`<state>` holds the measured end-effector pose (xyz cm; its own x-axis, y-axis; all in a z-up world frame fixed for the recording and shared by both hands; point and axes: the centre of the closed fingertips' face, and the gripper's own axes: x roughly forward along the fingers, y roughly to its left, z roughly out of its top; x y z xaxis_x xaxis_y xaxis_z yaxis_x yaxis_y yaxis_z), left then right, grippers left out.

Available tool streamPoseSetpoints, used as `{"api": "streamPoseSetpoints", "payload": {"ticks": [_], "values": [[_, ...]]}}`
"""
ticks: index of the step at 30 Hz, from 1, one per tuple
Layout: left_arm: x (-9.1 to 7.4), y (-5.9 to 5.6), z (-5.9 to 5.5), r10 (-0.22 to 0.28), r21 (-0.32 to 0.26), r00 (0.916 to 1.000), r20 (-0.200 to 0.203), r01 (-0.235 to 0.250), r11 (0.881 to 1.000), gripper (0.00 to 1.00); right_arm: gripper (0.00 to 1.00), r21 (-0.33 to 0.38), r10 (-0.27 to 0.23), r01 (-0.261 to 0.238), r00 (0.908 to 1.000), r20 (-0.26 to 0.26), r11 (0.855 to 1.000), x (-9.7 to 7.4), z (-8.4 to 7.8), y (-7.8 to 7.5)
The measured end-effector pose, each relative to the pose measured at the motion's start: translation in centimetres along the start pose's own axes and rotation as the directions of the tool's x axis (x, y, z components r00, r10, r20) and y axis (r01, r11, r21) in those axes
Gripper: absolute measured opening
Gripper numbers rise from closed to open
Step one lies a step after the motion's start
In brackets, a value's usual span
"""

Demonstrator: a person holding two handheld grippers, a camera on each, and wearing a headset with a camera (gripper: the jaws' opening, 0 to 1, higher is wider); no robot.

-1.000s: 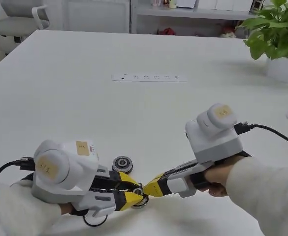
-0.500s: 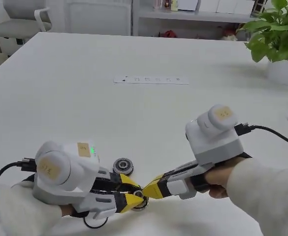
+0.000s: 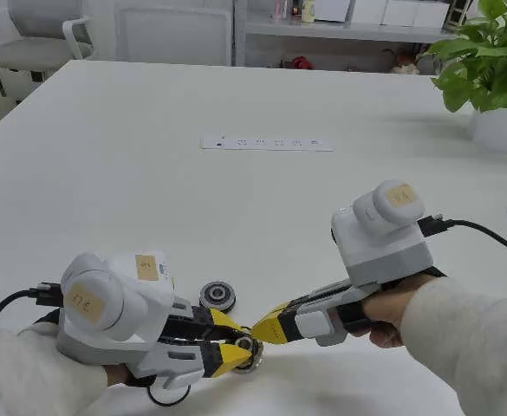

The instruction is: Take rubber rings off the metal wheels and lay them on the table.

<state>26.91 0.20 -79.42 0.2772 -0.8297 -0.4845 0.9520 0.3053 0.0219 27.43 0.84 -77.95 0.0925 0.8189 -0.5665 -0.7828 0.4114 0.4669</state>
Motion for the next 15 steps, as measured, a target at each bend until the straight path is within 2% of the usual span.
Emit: {"api": "streamPoseSetpoints", "payload": {"ticks": [12, 15], "values": [[-0.07, -0.02, -0.03, 0.003, 0.006, 1.0, -0.005, -0.003, 1.0, 0.14, 0.0, 0.0, 0.007, -0.007, 0.9999, 0.011, 1.0, -0.09, 0.29, 0.23], [-0.08, -0.03, 0.0, 0.0, 0.0, 0.9998, -0.019, 0.0, 1.0, 0.14, 0.0, -0.003, 0.007, -0.007, 0.9999, 0.008, 1.0, 0.01, 0.25, 0.24]]}}
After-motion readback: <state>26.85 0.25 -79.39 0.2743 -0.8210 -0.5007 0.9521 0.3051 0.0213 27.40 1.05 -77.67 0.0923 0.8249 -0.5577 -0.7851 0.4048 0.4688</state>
